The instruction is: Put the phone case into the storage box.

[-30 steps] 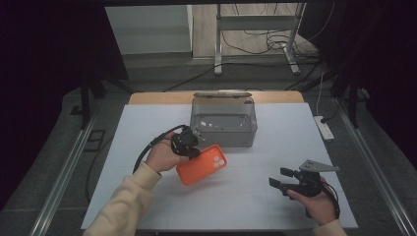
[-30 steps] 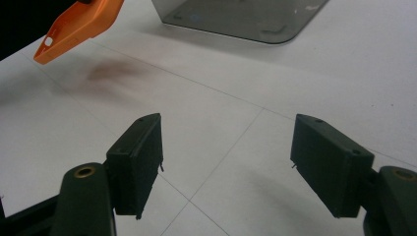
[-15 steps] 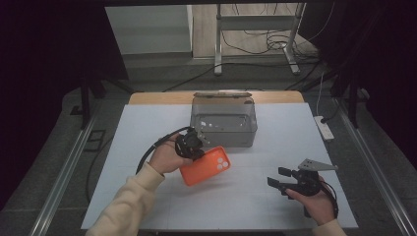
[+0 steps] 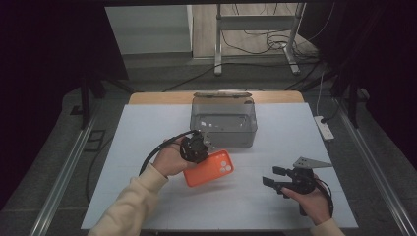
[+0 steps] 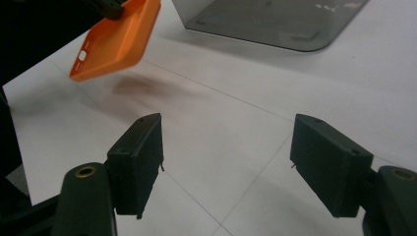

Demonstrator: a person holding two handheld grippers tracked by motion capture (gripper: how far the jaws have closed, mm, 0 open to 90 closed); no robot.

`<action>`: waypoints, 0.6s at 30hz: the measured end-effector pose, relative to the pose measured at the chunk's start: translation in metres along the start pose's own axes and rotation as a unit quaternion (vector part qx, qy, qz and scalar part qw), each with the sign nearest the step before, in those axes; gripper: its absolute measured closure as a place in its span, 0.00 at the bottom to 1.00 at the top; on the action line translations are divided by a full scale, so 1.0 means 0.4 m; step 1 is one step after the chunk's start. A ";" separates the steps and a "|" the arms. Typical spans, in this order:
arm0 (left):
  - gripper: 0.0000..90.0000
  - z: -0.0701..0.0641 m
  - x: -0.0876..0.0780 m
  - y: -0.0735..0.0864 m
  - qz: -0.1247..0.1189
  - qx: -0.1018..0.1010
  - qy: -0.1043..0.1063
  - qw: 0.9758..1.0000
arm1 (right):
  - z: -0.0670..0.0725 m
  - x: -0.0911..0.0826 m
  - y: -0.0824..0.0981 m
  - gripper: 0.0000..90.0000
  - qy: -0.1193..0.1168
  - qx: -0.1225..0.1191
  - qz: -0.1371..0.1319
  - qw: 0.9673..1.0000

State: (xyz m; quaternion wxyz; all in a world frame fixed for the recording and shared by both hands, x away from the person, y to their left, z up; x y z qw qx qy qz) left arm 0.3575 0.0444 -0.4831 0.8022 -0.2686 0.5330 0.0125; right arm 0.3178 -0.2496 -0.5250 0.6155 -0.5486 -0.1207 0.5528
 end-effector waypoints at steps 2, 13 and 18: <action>0.98 -0.002 0.000 -0.002 -0.002 0.003 0.002 1.000 | 0.005 0.006 -0.015 0.32 -0.009 -0.001 0.004 1.000; 0.98 -0.015 -0.008 -0.011 -0.013 0.023 0.005 1.000 | 0.031 0.051 -0.068 0.33 -0.051 -0.004 0.031 0.998; 0.98 -0.022 -0.006 -0.013 -0.012 0.030 0.006 0.999 | 0.038 0.061 -0.097 0.33 -0.065 -0.008 0.047 0.997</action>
Point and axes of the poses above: each handheld gripper's, and its own axes: x roughly forward along the jaws, y roughly out of its underside, z roughly to its left, the point moved 5 cm from there along x, roughly forward along the jaws, and after that the axes turned 8 degrees about -y, right-handed, at the moved point
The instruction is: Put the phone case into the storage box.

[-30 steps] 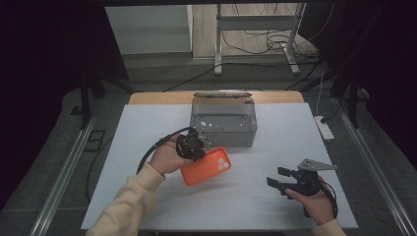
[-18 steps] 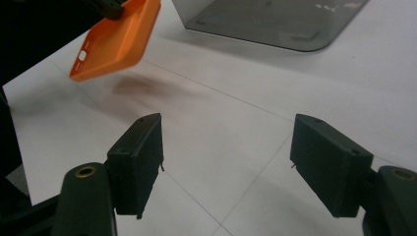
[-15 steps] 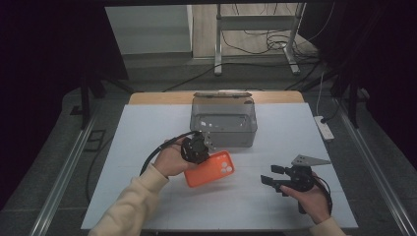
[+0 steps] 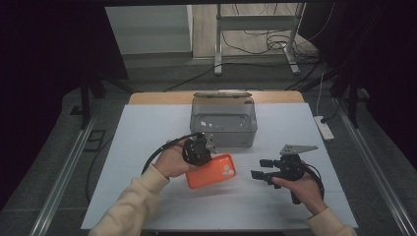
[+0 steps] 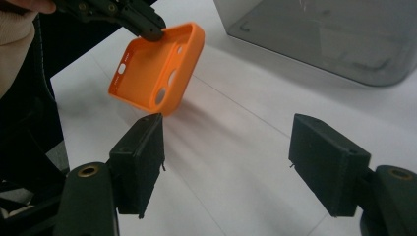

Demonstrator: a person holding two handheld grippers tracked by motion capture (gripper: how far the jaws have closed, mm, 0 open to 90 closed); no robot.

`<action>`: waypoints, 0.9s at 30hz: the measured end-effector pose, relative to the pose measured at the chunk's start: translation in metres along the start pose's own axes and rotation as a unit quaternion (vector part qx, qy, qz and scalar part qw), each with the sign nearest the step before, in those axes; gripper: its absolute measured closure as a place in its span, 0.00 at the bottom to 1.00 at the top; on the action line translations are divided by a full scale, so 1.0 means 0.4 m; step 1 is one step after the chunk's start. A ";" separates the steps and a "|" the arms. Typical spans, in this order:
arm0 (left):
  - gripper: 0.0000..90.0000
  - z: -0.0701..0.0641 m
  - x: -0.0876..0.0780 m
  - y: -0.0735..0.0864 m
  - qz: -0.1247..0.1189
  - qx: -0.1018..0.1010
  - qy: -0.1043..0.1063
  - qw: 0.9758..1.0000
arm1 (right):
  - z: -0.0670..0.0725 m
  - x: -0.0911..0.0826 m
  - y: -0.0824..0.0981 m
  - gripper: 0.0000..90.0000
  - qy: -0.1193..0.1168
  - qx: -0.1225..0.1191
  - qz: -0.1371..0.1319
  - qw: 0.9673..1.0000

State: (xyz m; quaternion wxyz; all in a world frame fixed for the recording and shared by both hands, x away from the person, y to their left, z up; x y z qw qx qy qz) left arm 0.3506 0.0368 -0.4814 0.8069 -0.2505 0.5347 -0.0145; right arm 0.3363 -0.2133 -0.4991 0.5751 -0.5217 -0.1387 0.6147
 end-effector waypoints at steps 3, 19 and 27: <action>0.98 -0.002 0.000 -0.002 -0.001 0.002 0.002 1.000 | -0.001 0.004 -0.012 0.33 -0.002 0.001 0.001 1.000; 0.97 -0.019 0.008 -0.026 -0.006 0.010 0.005 1.000 | 0.003 0.061 -0.031 0.33 -0.022 0.019 0.016 0.999; 0.97 -0.027 0.015 -0.041 -0.008 0.011 0.006 1.000 | 0.005 0.087 -0.030 0.33 -0.021 0.021 0.018 0.999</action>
Point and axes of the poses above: each handheld gripper's, and its own axes: x roughly forward along the jaws, y roughly out of its underside, z roughly to its left, the point moved 5 cm from there along x, roughly forward along the jaws, and after that the axes turned 8 degrees about -y, right-handed, at the moved point
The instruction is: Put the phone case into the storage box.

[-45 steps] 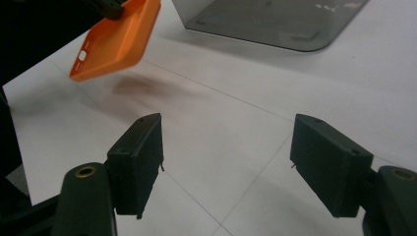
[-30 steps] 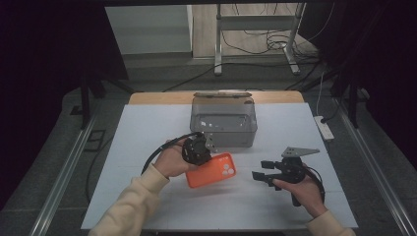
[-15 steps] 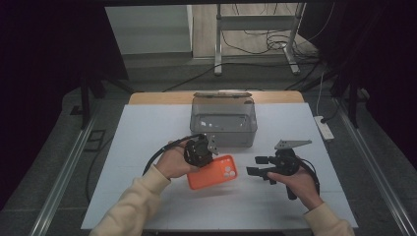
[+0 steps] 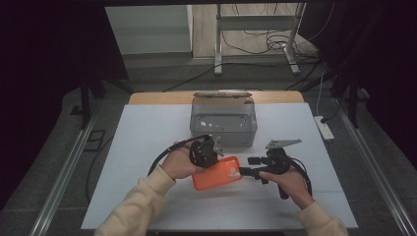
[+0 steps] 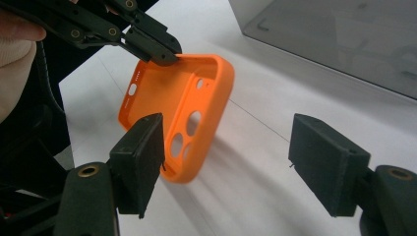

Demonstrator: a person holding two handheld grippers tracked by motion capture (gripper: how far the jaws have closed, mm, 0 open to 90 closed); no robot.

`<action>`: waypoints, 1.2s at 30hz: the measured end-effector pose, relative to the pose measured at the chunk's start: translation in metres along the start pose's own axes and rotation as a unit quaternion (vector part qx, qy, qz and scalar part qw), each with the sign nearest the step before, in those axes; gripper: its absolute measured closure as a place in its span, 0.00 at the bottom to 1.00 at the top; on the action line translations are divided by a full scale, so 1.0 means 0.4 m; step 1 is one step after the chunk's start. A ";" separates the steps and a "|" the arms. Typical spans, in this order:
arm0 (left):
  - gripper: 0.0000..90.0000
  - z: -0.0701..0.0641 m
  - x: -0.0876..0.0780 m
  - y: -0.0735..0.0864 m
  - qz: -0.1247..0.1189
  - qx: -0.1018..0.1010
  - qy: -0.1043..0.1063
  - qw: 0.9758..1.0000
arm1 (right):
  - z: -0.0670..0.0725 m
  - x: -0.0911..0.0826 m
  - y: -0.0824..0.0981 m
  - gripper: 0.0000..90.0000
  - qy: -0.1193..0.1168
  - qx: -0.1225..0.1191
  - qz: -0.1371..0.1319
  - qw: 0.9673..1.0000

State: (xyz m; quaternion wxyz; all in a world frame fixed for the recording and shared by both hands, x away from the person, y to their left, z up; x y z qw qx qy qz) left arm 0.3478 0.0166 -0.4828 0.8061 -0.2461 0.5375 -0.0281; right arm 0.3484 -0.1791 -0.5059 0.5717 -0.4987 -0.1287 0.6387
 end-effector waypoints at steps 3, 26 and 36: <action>0.97 -0.001 0.000 -0.006 0.000 0.004 -0.001 1.000 | 0.000 0.010 0.001 0.33 -0.002 0.000 0.004 1.000; 0.96 -0.013 -0.003 -0.031 -0.011 0.011 0.000 1.000 | -0.009 0.036 -0.004 0.84 -0.032 0.059 0.012 0.998; 0.74 -0.010 -0.029 -0.035 -0.057 -0.007 0.019 0.998 | -0.005 0.019 -0.016 0.89 -0.034 0.060 -0.020 0.997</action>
Point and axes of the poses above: each handheld gripper's, and its own axes: x roughly forward along the jaws, y roughly out of its underside, z roughly to its left, the point moved 5 cm from there along x, roughly forward along the jaws, and after that the axes turned 8 degrees about -y, right-handed, at the moved point
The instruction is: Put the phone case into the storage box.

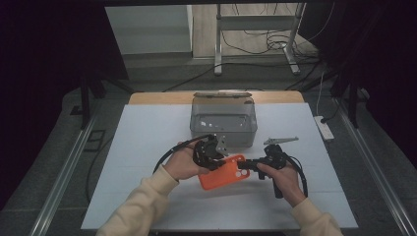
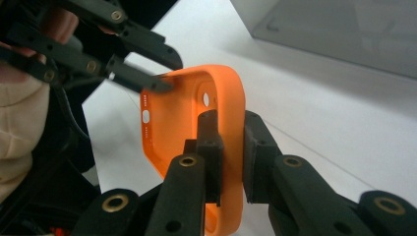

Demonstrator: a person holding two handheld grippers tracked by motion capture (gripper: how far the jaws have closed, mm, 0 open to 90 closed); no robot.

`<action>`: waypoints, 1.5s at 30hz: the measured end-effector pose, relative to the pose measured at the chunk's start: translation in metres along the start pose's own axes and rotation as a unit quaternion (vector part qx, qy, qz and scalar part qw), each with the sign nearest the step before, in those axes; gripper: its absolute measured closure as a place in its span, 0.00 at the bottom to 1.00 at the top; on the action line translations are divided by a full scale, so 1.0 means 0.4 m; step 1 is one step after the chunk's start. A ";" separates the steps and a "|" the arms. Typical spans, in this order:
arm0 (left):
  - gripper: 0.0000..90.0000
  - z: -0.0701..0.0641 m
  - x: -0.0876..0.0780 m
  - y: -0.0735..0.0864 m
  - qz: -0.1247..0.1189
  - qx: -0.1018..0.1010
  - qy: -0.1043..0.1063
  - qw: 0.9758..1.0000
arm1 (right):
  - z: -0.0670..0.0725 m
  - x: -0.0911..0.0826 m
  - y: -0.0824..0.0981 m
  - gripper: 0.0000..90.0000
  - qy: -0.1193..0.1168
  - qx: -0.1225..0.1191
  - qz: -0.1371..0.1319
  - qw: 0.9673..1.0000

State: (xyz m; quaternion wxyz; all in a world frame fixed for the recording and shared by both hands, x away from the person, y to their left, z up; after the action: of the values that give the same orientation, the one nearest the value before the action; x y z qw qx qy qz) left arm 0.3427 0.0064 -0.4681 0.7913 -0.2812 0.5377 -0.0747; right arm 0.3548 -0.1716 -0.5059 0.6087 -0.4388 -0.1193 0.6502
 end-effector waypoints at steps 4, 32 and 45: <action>0.53 0.014 -0.014 0.004 -0.020 -0.028 -0.002 0.999 | 0.010 -0.006 -0.006 0.89 -0.005 -0.012 -0.011 1.000; 0.40 0.046 -0.007 0.091 0.011 -0.068 0.085 0.994 | 0.014 -0.023 -0.009 0.89 -0.002 -0.069 -0.030 0.997; 0.80 0.036 0.004 0.091 0.023 -0.048 0.120 0.991 | 0.015 -0.016 -0.004 0.89 -0.004 -0.083 -0.027 0.996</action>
State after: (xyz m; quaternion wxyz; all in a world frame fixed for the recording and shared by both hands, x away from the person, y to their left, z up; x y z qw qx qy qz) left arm 0.3495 0.0412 -0.4847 0.7078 -0.2953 0.6385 -0.0637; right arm 0.3507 -0.1744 -0.4984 0.5870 -0.4818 -0.1870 0.6232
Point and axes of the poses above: each handheld gripper's, and its own axes: x roughly forward along the jaws, y roughly out of its underside, z roughly to its left, the point moved 5 cm from there along x, roughly forward along the jaws, and after that the axes turned 8 degrees about -y, right-handed, at the moved point
